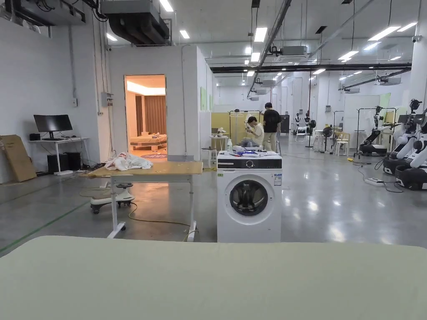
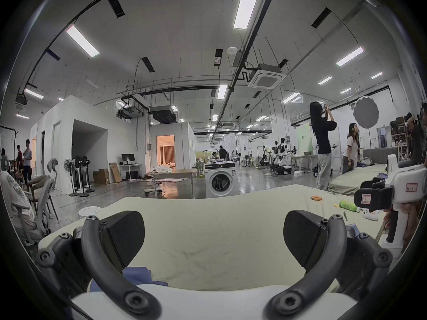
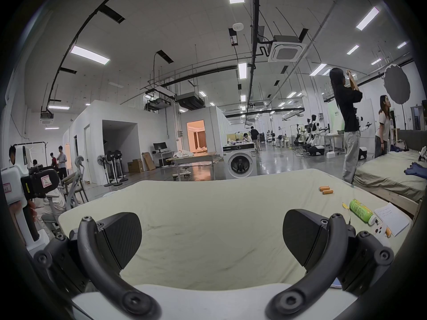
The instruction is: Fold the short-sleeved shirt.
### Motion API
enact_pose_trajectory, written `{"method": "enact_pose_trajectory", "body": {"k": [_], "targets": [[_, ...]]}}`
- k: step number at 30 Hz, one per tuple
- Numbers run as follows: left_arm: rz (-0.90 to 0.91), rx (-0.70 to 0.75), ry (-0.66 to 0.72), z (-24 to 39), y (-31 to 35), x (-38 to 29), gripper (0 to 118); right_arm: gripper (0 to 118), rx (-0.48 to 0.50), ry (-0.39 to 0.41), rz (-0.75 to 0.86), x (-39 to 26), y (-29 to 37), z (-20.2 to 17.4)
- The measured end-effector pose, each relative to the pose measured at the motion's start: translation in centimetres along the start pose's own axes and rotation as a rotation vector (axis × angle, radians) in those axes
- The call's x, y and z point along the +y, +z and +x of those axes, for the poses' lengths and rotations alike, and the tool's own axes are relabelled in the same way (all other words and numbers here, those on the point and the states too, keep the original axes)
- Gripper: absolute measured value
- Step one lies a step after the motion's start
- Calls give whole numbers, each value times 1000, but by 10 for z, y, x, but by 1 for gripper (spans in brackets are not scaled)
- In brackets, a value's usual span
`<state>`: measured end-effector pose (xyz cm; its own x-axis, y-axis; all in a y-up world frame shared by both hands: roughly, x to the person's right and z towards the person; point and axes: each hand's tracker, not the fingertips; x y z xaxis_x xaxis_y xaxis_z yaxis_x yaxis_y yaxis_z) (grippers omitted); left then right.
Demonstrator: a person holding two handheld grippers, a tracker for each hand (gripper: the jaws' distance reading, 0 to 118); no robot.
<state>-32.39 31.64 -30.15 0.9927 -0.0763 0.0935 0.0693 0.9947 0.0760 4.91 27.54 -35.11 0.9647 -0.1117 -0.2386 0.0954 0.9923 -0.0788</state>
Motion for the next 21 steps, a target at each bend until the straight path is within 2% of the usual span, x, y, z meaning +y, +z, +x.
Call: {"method": "enact_pose_trajectory", "body": {"k": [10, 15, 21], "targets": [[-2, 16, 73, -8, 1, 0, 118, 118, -11, -19, -5, 4, 2, 2], [-11, 40, 48, -8, 0, 0, 118, 118, -12, -79, -10, 2, 0, 7], [-22, 23, 50, -7, -1, -1, 118, 118, -108, -172, -73, 4, -5, 16]]}}
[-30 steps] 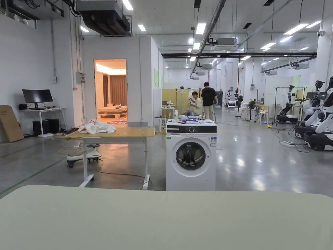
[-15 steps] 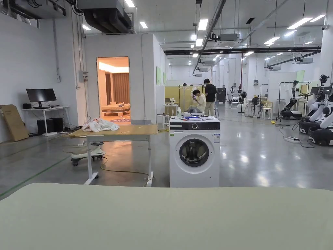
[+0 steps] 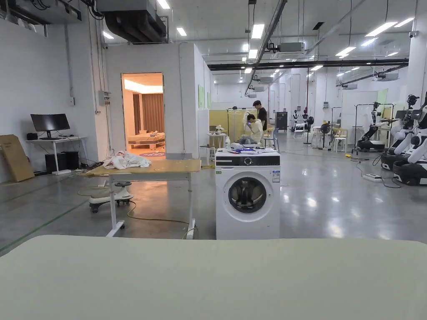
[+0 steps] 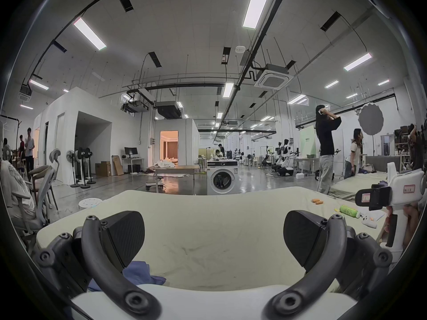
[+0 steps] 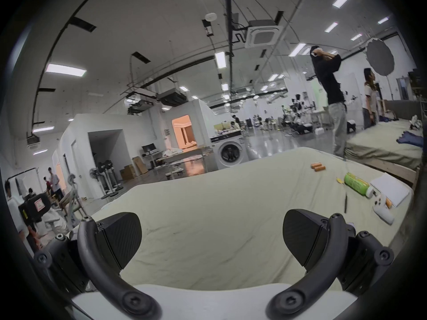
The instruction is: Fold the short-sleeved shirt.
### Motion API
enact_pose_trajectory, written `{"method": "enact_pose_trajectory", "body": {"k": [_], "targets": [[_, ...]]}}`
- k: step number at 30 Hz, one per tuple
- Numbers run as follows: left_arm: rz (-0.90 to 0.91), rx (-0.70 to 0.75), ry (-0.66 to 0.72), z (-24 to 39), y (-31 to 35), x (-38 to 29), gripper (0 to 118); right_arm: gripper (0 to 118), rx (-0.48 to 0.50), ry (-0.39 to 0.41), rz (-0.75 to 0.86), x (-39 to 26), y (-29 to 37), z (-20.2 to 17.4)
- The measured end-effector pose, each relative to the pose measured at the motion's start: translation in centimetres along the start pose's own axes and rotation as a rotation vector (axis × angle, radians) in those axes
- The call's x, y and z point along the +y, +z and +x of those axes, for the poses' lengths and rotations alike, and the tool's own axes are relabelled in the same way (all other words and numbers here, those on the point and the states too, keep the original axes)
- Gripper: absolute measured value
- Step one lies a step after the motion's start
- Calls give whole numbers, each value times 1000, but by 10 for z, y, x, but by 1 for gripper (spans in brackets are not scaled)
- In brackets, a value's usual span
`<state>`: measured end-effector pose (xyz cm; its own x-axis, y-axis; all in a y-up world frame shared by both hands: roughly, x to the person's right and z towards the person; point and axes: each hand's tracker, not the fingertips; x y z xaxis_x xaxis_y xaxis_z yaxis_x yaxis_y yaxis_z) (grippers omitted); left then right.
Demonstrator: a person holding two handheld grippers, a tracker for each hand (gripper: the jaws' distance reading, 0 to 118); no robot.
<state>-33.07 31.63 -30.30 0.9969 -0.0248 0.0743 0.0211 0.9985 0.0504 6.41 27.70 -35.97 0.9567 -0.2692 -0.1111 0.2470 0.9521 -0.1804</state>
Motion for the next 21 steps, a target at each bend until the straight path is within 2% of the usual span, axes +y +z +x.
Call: {"method": "enact_pose_trajectory", "body": {"k": [3, 4, 9, 12, 14, 18, 21], "targets": [[-20, -9, 19, 0, -2, -2, 118, 118, -148, -36, -24, 4, 0, -4], [-26, -22, 26, -1, -3, -3, 118, 118, -168, -45, -37, 6, -1, -5], [-25, -38, 30, 0, -7, 1, 118, 118, -139, -81, -79, 19, 5, -11], [-22, -52, 35, 3, -8, 1, 118, 118, -176, -99, -88, 23, 4, -19], [-27, -63, 38, 5, -9, 0, 118, 118, -205, -79, -101, 23, 3, -23], [-33, -75, 31, 9, -9, 0, 118, 118, -193, -29, -103, 17, -2, -25], [-40, -81, 29, 9, -9, -1, 118, 118, -198, -24, -126, 15, -4, -26]]}}
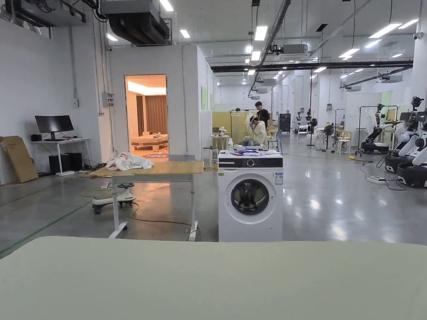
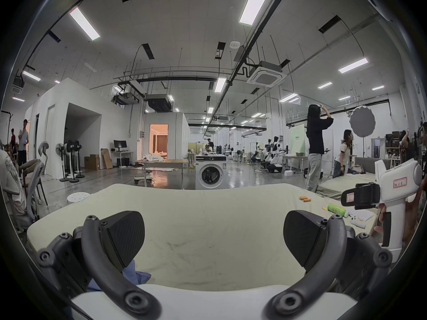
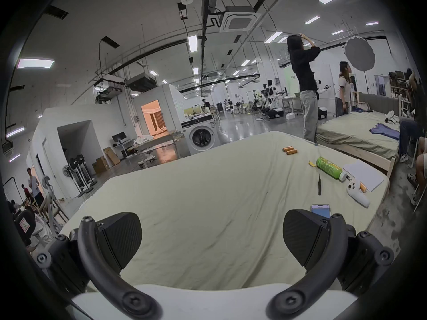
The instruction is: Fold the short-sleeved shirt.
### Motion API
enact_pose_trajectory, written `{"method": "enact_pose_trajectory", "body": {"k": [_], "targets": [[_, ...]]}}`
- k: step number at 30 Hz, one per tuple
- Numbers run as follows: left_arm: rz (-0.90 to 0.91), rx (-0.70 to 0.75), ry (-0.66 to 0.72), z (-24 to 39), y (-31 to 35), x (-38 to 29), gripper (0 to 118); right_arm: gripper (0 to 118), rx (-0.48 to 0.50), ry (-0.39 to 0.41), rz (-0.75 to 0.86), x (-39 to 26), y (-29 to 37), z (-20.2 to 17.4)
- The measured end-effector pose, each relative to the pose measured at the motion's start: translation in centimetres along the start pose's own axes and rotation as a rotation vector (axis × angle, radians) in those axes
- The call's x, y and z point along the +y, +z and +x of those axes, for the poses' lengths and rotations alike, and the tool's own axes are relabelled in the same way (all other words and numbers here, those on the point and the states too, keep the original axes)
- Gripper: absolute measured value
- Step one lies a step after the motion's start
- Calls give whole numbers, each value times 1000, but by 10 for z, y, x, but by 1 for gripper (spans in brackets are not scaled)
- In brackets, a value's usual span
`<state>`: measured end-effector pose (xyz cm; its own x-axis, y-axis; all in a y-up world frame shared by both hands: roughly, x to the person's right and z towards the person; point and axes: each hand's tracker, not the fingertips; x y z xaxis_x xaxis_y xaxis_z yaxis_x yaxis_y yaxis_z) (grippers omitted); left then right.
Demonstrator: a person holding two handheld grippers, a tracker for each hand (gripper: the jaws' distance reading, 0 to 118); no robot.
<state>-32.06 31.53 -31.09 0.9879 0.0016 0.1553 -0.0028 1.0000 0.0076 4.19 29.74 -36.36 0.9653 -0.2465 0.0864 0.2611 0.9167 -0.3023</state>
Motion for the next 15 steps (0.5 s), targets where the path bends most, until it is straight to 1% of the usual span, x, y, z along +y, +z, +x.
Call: {"method": "enact_pose_trajectory", "body": {"k": [3, 7, 10, 12, 14, 15], "targets": [[-4, 2, 0, -1, 0, -1, 118, 118, -10, -10, -3, -1, 0, -1], [0, 13, 10, -4, 1, -1, 118, 118, 17, 21, 2, 1, 0, 0], [-1, 15, 18, -5, 2, -1, 118, 118, 30, -5, 8, 4, 0, 3], [-1, 20, 23, -6, 2, -2, 118, 118, 46, 3, 8, 5, 1, 4], [-7, 23, 26, -6, 2, -2, 118, 118, 32, 3, 11, 5, 1, 3], [-7, 25, 29, -6, 1, -3, 118, 118, -1, -6, 27, 4, 1, 1]]}}
